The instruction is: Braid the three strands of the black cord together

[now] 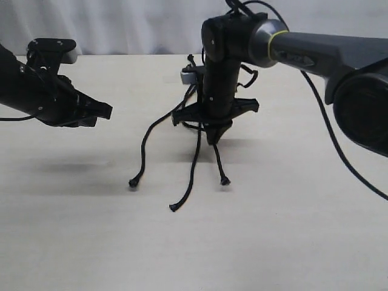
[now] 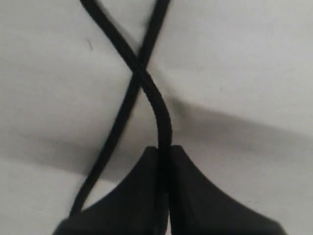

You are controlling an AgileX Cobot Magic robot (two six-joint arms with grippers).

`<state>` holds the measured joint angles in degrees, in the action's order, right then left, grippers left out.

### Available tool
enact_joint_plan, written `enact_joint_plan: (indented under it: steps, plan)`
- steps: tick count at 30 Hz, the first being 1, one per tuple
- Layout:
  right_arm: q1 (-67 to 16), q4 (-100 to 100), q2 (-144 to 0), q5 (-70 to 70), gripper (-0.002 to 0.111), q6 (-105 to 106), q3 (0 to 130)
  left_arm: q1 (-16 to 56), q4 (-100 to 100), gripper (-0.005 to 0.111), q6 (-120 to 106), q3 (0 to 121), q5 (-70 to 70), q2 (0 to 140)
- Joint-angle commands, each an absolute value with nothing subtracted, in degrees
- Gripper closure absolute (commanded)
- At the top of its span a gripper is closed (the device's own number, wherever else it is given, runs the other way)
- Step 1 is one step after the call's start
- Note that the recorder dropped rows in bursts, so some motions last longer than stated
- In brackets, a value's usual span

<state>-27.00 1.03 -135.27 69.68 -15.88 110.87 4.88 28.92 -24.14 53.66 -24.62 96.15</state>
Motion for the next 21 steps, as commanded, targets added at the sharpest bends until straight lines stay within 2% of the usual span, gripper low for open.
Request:
enact_joint_plan:
  steps: [1, 4, 5, 9, 14, 18, 20, 21]
  plan:
    - [-26.72, 3.03, -135.18, 67.35, 0.104, -16.29, 106.42, 5.73, 29.44, 0.107, -24.27, 53.47, -23.09, 96.63]
    - [-26.82, 4.91, -135.18, 65.83, 0.100, -16.29, 105.20, 5.73, 29.34, 0.107, -24.27, 53.47, -23.09, 96.63]
    - [-26.82, 4.87, -134.71, 65.94, 0.090, -17.08, 105.30, 5.73, 29.21, 0.107, -24.27, 53.47, -23.09, 96.63]
    - [-26.82, 5.73, -130.29, 66.29, 0.065, -17.34, 105.30, 5.73, 29.21, 0.107, -24.27, 53.47, -22.81, 96.63]
    - [-28.81, 9.42, -128.97, 67.62, 0.065, -17.98, 104.17, 5.73, 29.21, 0.107, -24.27, 53.47, -21.88, 96.63]
    - [-33.50, 9.21, -131.35, 62.64, 0.065, -22.08, 96.94, 5.73, 29.06, 0.107, -24.27, 53.47, -22.56, 96.63]
    - [-33.50, 9.60, -132.06, 61.56, 0.076, -22.52, 95.80, 5.73, 29.06, 0.107, -24.27, 53.47, -22.92, 96.63]
    - [-33.50, 9.60, -132.06, 61.29, 0.090, -22.26, 95.80, 5.73, 28.96, 0.107, -24.27, 53.47, -23.27, 96.63]
